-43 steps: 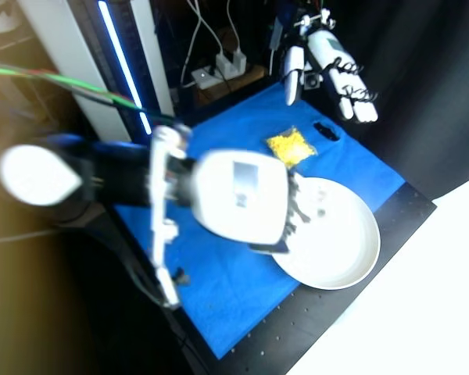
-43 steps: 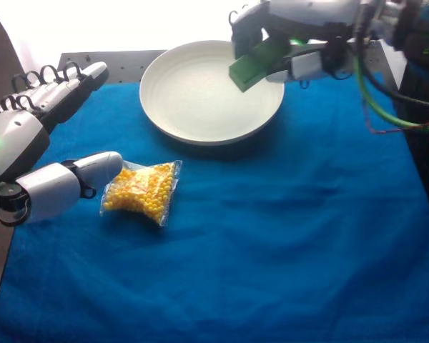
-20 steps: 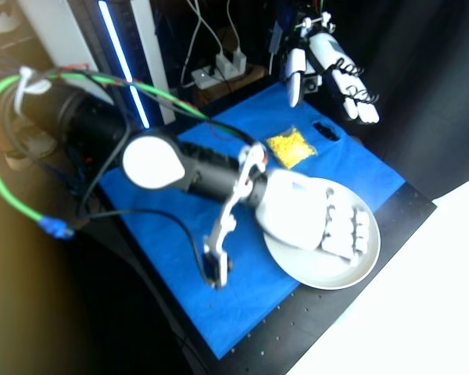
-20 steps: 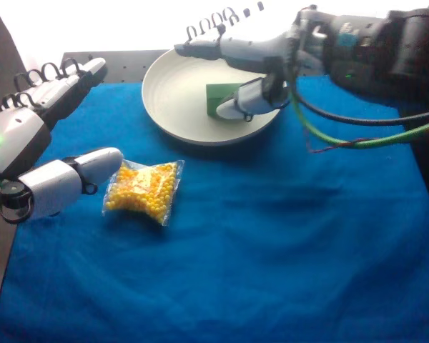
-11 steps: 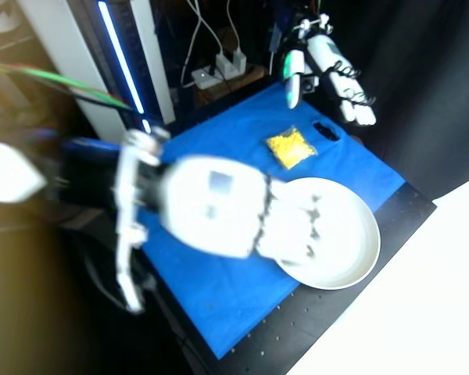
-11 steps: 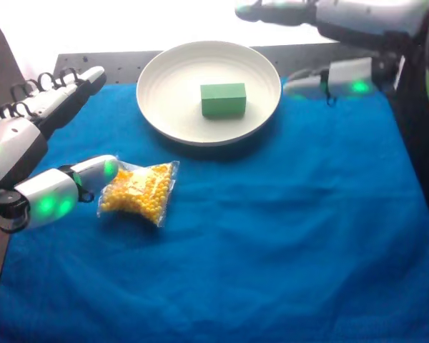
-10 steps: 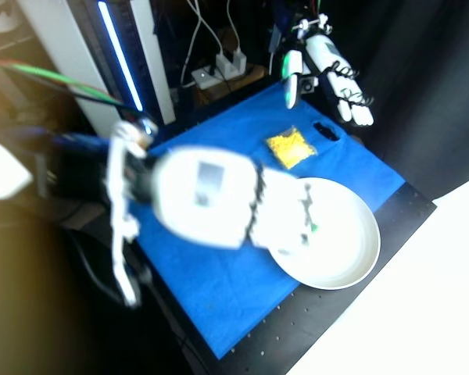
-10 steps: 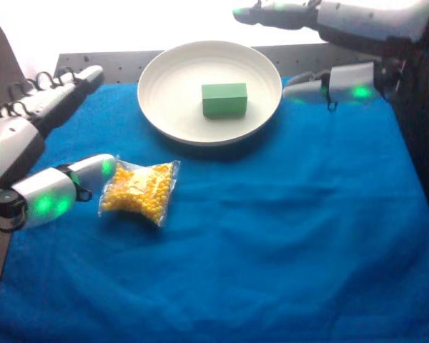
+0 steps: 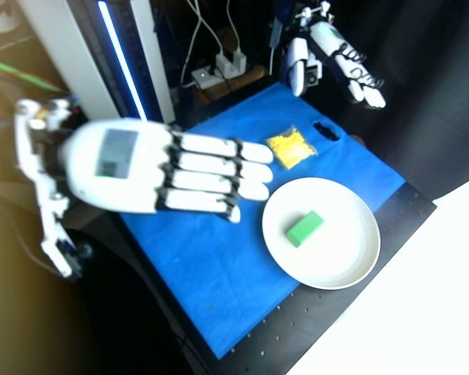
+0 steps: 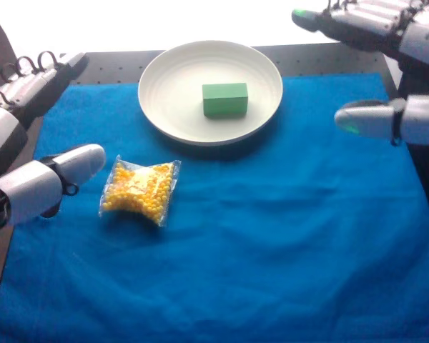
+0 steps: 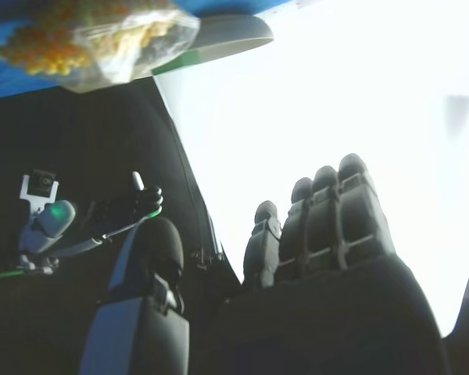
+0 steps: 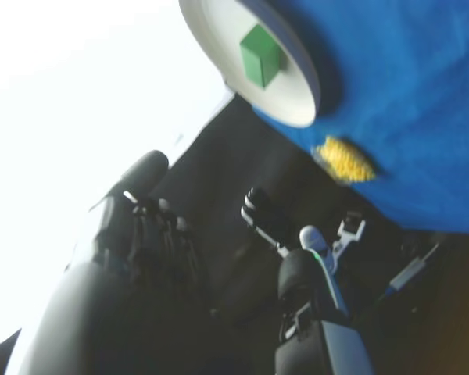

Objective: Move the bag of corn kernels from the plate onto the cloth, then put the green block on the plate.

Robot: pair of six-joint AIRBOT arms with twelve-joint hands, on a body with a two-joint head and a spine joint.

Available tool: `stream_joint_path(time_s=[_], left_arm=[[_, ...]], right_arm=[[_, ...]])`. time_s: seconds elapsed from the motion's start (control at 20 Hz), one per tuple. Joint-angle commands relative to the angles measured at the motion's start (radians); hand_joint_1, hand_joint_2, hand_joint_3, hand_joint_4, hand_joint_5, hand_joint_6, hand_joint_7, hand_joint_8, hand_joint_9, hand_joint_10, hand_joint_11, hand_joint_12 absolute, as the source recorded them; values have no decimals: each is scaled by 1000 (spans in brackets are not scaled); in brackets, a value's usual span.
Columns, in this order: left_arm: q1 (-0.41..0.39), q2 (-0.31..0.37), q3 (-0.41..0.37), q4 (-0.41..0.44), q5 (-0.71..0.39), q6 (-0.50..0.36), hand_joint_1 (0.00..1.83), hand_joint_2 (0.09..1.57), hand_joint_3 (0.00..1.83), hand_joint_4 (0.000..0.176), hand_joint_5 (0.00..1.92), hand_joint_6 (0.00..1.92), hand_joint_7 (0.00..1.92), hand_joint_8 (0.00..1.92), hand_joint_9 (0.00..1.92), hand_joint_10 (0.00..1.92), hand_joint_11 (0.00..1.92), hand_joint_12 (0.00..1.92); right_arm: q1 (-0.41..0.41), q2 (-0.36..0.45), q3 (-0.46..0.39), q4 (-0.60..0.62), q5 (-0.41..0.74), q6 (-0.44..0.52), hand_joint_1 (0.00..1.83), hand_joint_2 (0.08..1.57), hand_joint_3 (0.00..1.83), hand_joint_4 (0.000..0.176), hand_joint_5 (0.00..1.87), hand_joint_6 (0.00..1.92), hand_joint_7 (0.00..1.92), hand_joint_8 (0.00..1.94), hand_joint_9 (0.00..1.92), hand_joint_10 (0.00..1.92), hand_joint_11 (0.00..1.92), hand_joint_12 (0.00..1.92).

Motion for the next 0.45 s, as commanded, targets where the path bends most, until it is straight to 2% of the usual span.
stream_joint_path(time_s=[0.0,0.05,0.15,0.2,0.25,0.3,0.35,0.4], left_arm=[[-2,14,-4,23,-152,-2,334,1284,0,171,0,0,0,0,0,0,0,0],[-2,21,-7,27,-158,-2,334,1284,0,171,0,0,0,0,0,0,0,0],[-1,32,-11,34,-176,-2,346,1258,0,176,0,0,0,0,0,0,0,0],[-1,37,-12,37,-187,-2,373,1261,0,176,0,0,0,0,0,0,0,0],[-1,39,-14,42,-198,-2,431,1277,0,166,0,0,0,0,0,0,1,0],[-1,42,-14,47,-204,-2,431,1277,0,166,0,0,0,0,0,0,1,0],[-1,48,-16,56,-213,-2,541,1277,0,132,0,0,0,0,0,0,0,0],[-1,52,-17,60,-222,-2,518,1274,0,149,0,0,0,0,0,0,0,0]], right_arm=[[4,15,-5,59,159,-3,449,1296,0,15,0,0,1,0,0,127,0,901],[-11,36,-24,79,180,-25,449,1296,0,15,0,0,1,0,0,127,0,901],[-45,83,-73,141,212,-118,408,1262,0,6,0,0,0,0,0,40,0,1141],[-69,102,-91,172,243,-146,399,1234,0,17,0,0,0,0,0,7,0,1235],[-100,111,-94,200,283,-146,449,1217,0,15,0,0,0,0,0,0,0,679],[-121,114,-95,217,310,-146,449,1217,0,15,0,0,0,0,0,0,0,679],[-152,117,-98,243,359,-146,403,1200,0,22,0,0,0,0,0,0,0,40],[-162,118,-99,254,378,-146,424,1194,0,27,0,0,0,0,0,0,0,7]])
